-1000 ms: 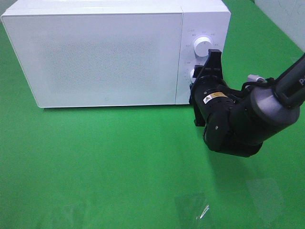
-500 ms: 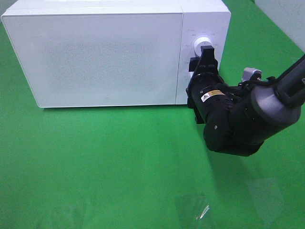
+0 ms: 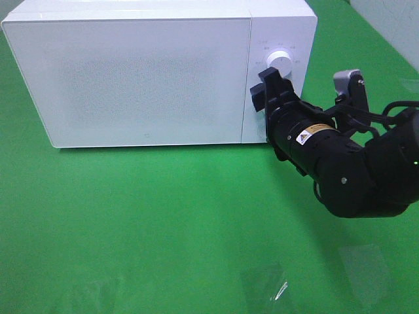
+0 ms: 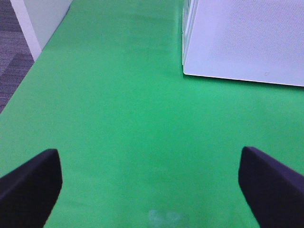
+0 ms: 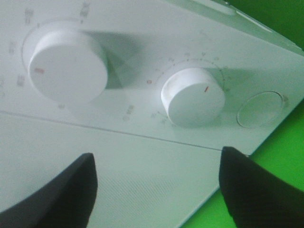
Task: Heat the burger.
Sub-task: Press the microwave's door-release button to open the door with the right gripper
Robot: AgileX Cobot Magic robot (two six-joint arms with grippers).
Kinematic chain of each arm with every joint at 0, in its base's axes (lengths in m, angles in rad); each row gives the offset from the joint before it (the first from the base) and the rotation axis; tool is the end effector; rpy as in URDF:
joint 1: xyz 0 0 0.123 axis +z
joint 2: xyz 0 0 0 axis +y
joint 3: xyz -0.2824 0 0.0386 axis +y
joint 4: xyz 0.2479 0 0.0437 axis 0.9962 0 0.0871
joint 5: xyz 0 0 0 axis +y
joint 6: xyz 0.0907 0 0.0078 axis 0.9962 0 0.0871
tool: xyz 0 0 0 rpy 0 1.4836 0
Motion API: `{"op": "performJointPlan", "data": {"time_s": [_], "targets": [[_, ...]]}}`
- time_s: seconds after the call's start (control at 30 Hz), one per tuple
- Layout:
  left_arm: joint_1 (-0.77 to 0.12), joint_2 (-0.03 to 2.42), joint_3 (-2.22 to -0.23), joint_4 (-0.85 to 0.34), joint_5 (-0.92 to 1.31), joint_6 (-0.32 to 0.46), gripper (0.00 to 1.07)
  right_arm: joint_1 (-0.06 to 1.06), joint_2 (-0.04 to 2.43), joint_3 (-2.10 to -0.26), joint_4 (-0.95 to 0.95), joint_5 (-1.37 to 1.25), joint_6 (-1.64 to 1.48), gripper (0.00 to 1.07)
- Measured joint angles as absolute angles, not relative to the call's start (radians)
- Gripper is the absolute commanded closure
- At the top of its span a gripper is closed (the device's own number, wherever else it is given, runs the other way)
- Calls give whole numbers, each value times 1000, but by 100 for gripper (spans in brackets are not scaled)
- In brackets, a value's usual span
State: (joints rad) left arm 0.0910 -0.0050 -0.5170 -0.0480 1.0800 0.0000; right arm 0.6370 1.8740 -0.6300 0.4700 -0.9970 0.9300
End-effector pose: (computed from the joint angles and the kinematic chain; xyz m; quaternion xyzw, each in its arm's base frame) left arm -0.0081 -0.0046 0.2803 -0.0373 0.8515 -0.0002 0.5231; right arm 0.2814 0.1651 0.1423 0.3287 0.6999 0.3976 0.4940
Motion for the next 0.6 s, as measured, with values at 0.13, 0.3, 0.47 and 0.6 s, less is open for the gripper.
{"op": "performJointPlan", "data": {"time_s": [0.13,0.3,0.47,0.6], "targets": [[91,-5,-517,-48,1080,0,11,632,1796,-606,439,-862,718,33],[91,-5,-517,-48,1080,0,11,632,1681,-603,434,-654,321,27],[91,-5,-517,-48,1080,0,11,630,1626,-602,437,-542,125,27],[91,-5,-517,-48,1080,0,11,575,1503,-602,434,-308,-120,28]]}}
